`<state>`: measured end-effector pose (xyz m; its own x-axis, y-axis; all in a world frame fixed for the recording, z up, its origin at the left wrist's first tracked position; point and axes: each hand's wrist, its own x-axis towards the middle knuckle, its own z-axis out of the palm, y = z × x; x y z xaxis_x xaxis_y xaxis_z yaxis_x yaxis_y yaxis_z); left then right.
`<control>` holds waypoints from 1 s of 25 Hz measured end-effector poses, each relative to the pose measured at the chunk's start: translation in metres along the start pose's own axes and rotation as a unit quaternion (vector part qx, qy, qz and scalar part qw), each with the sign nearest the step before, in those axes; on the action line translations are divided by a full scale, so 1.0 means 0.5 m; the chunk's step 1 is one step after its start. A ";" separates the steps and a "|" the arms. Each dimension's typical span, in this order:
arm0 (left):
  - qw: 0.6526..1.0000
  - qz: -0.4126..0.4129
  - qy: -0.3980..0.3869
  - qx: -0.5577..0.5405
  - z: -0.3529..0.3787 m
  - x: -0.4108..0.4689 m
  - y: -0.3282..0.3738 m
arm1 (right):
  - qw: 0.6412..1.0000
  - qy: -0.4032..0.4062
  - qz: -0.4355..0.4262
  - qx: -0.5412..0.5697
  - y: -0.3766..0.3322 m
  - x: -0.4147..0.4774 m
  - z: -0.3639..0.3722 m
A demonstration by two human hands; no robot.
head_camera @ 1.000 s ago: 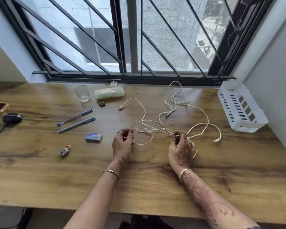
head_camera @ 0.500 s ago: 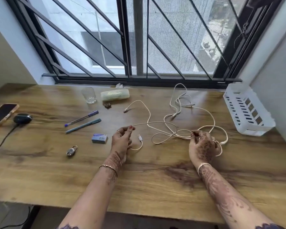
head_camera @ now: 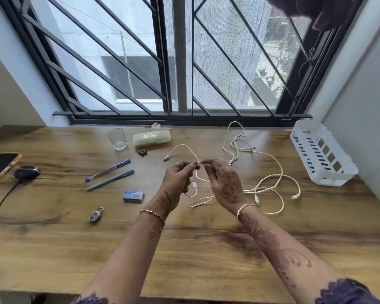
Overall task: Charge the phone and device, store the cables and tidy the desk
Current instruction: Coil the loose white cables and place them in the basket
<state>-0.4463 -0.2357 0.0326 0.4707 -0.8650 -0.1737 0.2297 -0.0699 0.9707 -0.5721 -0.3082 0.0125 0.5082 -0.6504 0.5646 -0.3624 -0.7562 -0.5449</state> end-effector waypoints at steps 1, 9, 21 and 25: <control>1.000 -0.008 -0.014 -0.007 0.000 0.000 0.008 | 1.000 0.020 0.005 -0.017 0.002 0.011 -0.005; 0.996 -0.010 -0.092 -0.012 0.003 -0.001 0.042 | 0.986 0.088 0.100 -0.102 0.026 0.073 -0.044; 0.983 0.038 -0.149 -0.106 0.065 0.019 0.068 | 0.993 -0.115 -0.006 -0.035 0.028 0.016 -0.011; 0.984 -0.010 -0.105 -0.145 0.071 0.027 0.063 | 0.991 -0.132 0.001 -0.032 0.027 -0.018 -0.004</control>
<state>-0.4629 -0.2671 0.0669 0.2838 -0.9509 -0.1233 0.4850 0.0314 0.8740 -0.5828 -0.3126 0.0013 0.6914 -0.6170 0.3760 -0.4086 -0.7630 -0.5008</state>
